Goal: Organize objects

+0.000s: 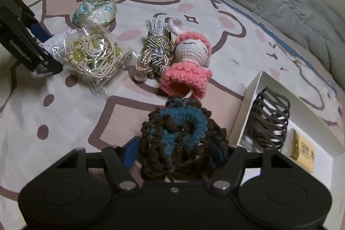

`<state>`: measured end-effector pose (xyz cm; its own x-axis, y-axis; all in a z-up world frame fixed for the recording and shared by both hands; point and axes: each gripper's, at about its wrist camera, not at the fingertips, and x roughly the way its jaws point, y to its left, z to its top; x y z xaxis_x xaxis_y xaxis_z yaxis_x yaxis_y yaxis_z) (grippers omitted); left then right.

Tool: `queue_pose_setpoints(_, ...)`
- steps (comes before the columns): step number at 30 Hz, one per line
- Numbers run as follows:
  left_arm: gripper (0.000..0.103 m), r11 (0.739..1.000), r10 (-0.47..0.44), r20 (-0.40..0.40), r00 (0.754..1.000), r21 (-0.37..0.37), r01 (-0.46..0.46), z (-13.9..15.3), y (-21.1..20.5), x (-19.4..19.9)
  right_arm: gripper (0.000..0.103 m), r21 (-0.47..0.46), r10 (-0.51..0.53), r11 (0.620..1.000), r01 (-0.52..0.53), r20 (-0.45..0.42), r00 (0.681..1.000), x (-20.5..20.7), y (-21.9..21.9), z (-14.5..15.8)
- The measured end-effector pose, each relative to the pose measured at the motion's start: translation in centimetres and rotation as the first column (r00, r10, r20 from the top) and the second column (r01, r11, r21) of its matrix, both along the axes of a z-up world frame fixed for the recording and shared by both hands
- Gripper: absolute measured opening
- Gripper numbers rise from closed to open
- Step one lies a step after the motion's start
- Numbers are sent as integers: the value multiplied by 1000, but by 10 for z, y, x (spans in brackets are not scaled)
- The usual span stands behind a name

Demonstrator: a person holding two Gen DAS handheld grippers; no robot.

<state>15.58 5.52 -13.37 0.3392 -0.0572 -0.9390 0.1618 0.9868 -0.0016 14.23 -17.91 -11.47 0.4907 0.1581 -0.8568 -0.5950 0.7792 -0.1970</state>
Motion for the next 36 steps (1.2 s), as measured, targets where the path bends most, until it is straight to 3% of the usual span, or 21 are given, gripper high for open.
queue_pose_setpoints(2,48,1000,9,-2,1000,-21,-9,2,1,1,62,8,-3,1000,3,-10,1000,1,0,-1)
queue_pose_setpoints(5,43,998,34,-18,999,-47,-34,6,5,2,53,22,-11,1000,11,-24,1000,3,-1,0)
queue_pose_setpoints(11,41,994,86,-11,996,-72,-86,19,13,-4,46,54,-30,998,32,-37,999,1,-7,8)
queue_pose_setpoints(19,41,977,174,96,980,-138,-160,52,28,-19,45,158,-93,983,92,-2,996,-5,-20,37)
queue_pose_setpoints(36,41,953,195,254,947,-278,-122,113,-7,-47,45,370,-254,907,200,103,962,-26,-58,98)
